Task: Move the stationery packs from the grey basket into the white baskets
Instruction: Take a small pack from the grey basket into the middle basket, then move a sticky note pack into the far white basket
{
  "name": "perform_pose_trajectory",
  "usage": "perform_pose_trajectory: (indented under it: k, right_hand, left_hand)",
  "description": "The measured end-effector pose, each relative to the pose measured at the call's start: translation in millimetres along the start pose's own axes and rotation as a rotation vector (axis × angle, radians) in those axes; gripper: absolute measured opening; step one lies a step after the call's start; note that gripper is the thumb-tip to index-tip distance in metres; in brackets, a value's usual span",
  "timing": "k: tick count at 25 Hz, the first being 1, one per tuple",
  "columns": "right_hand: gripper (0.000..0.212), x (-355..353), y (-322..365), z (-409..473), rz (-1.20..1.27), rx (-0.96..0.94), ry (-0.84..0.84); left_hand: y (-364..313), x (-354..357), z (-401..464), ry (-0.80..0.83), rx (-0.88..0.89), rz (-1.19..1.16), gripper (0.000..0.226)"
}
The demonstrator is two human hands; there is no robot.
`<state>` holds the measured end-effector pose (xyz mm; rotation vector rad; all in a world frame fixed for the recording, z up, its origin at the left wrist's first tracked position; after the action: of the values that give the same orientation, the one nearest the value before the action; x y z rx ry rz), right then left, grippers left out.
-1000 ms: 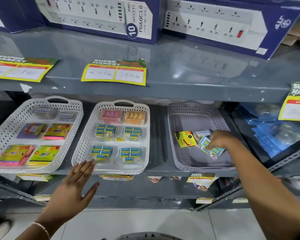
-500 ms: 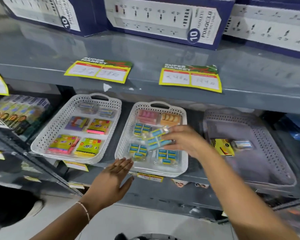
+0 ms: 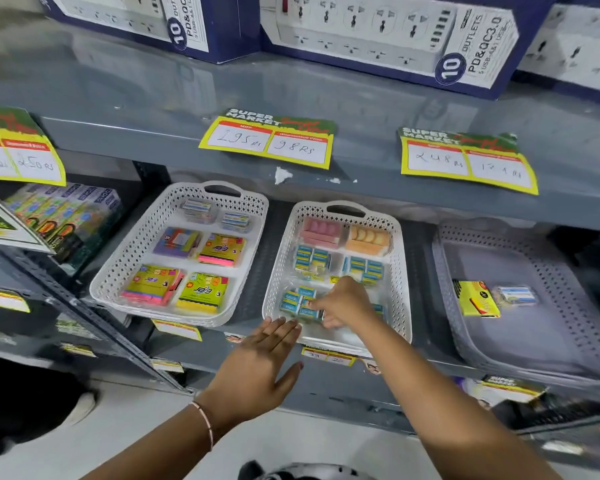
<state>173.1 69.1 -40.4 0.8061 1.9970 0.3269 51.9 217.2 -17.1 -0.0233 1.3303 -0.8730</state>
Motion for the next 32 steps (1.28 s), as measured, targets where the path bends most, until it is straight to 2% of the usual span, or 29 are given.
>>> perform_pose_trajectory:
  k: [5,10,12,15,18,19,21,23,25,27,30,32]
  right_hand:
    - [0.035,-2,10,5,-0.242,-0.070,-0.067]
    - [0.029,-5,18,1,-0.371,-0.150,-0.122]
    - [0.033,-21,14,-9,-0.366,-0.198,-0.176]
    - [0.032,-89,-21,-24,-0.242,-0.213,-0.364]
    - [0.022,-179,-98,-20,-0.272,-0.018,-0.635]
    - [0.020,-200,-131,-11,-0.297,0.081,-0.648]
    - [0.027,-216,-184,12,-0.349,0.240,-0.543]
    - [0.049,-215,-208,27,-0.373,0.309,-0.448]
    - [0.074,-213,-214,35,-0.347,0.324,-0.425]
    - [0.089,-211,-214,39,-0.288,0.329,-0.419]
    - [0.091,-214,-216,47,-0.268,0.344,-0.432]
    - [0.068,-218,-217,49,-0.219,0.325,-0.473]
  left_hand:
    - [1,0,0,0.014,0.002,-0.011,0.055]
    - [0,1,-1,-0.003,-0.028,-0.040,0.056]
    - [-1,-1,-1,-0.017,-0.050,-0.037,0.056]
    - [-1,-3,1,-0.047,-0.083,-0.074,0.056]
    - [3,-4,0,-0.081,-0.132,-0.112,0.060]
    - [2,-4,1,-0.096,-0.143,-0.111,0.062]
    - [-2,-6,3,-0.114,-0.160,-0.107,0.064]
    - [-4,-8,4,-0.114,-0.166,-0.095,0.065]
    - [-6,-9,6,-0.109,-0.188,-0.085,0.065]
    - [-7,-8,6,-0.102,-0.211,-0.078,0.065]
    - [-8,-6,6,-0.074,-0.231,-0.057,0.064]
    - [-8,-5,5,-0.026,-0.224,-0.043,0.063]
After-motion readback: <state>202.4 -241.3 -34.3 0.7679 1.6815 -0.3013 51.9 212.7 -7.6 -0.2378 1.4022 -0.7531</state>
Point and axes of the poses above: each hand's wrist, its own z-axis towards the middle knuckle, its own x-axis out of the palm, y = z × x, the point moved 8 cm from there along z, towards the middle knuckle, and after that the axes turned 14 degrees about -z, right-handed, at the moved point
